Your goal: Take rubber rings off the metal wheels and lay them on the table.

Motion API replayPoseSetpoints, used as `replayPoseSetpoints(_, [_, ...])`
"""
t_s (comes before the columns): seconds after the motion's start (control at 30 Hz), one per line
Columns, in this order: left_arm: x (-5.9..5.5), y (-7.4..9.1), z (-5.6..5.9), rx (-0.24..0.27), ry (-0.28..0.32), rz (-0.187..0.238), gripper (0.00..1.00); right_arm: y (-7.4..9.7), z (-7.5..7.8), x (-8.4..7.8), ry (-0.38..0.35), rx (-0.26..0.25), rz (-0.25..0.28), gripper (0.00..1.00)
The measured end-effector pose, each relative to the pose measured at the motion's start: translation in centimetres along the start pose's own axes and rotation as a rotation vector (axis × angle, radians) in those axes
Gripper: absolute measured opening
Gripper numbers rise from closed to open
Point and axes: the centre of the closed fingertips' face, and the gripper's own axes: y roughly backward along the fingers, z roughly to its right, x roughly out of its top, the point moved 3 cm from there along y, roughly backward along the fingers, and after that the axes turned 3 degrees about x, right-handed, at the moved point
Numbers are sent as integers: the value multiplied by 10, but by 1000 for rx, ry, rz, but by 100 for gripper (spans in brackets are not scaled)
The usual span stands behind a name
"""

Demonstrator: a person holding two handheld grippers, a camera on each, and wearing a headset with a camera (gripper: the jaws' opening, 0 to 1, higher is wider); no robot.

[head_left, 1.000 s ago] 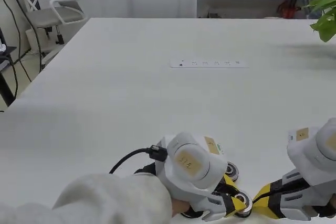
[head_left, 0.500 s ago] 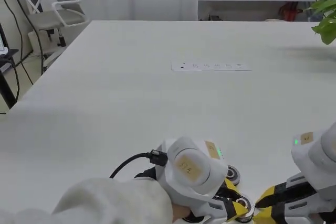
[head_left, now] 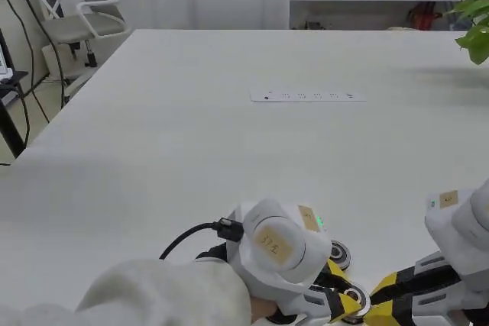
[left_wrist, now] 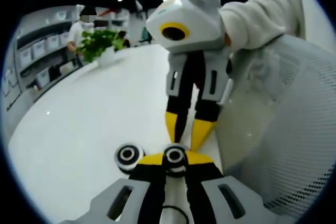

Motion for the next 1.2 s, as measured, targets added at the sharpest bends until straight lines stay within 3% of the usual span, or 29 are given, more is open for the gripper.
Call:
replayPoseSetpoints(0.03, [0, 0, 0, 0, 1, 0, 14, -2, 1, 2, 32, -12, 6, 15])
replayPoseSetpoints(0.1, [0, 0, 0, 0, 1, 0, 14, -4, 0, 1, 17, -9, 9, 24])
replayPoseSetpoints(0.13, [0, 0, 0, 0, 1, 1, 14, -4, 0, 1, 8, -12, 15, 24])
replayPoseSetpoints(0.2, [0, 0, 0, 1, 1, 0, 14, -6, 1, 2, 48, -7, 17, 21])
replayPoseSetpoints(0.37, [0, 0, -1, 2, 6, 1, 14, -3, 3, 0, -1, -7, 9, 15])
replayPoseSetpoints(0.4, [-1, 1, -1, 6, 6, 0, 14, -2, 4, -5, 3, -8, -24, 8])
replayPoseSetpoints(0.43, [-1, 1, -2, 7, 9, -1, 14, -2, 5, -6, 20, -15, -22, 0])
replayPoseSetpoints(0.57, [-1, 1, -2, 10, 13, 0, 14, -3, 4, -3, 13, -18, -11, 0])
replayPoseSetpoints(0.9, [-2, 1, -3, 17, 16, 0, 14, 0, 9, 0, -85, -41, -6, 0])
replayPoseSetpoints(1.1, [-2, 2, -5, 22, 19, -1, 14, 5, 12, 3, -209, -33, 25, 0])
replayPoseSetpoints(1.2, [-2, 2, -5, 23, 20, -1, 14, 7, 13, 4, -205, -36, 32, 0])
